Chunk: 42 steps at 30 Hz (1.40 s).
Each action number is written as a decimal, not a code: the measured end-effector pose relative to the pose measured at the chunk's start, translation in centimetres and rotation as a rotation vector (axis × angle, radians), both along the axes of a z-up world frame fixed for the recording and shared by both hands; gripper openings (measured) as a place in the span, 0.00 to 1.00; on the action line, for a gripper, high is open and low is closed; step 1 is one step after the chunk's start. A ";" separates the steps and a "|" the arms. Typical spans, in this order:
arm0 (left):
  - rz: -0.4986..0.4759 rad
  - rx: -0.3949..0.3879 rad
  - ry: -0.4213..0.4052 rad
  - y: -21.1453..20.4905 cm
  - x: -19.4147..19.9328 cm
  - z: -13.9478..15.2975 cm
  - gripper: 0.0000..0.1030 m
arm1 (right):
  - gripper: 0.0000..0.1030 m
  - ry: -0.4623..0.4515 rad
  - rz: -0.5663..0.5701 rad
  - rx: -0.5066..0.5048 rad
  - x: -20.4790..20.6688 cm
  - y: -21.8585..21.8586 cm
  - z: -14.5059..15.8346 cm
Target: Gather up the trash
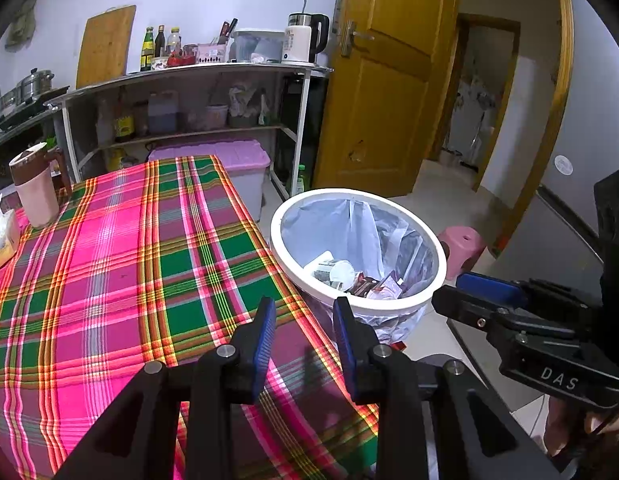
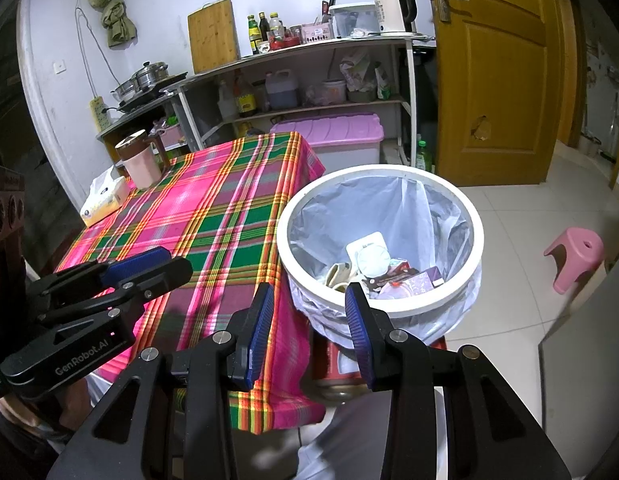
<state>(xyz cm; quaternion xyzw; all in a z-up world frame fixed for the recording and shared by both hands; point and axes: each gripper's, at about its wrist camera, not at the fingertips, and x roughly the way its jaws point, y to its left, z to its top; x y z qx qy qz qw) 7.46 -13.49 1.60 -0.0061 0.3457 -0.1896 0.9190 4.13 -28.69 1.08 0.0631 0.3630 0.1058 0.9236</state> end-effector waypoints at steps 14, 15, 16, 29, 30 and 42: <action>0.004 0.007 0.001 0.1 0.0 -0.1 0.29 | 0.37 0.001 0.000 0.000 0.3 0.0 0.0; 0.004 0.007 0.000 0.1 0.0 -0.1 0.29 | 0.37 0.002 -0.001 0.000 0.3 0.0 0.0; 0.004 0.008 -0.001 0.1 0.0 -0.1 0.29 | 0.37 0.002 0.000 0.000 0.2 0.0 0.0; 0.009 0.014 -0.001 0.4 -0.1 -0.3 0.29 | 0.37 0.003 -0.001 0.001 0.3 0.0 0.0; 0.009 0.014 -0.002 0.4 -0.1 -0.3 0.29 | 0.37 0.003 -0.001 0.001 0.3 0.1 0.0; 0.011 0.017 0.001 0.8 -0.1 -0.5 0.29 | 0.37 0.006 0.000 0.000 0.2 0.2 -0.4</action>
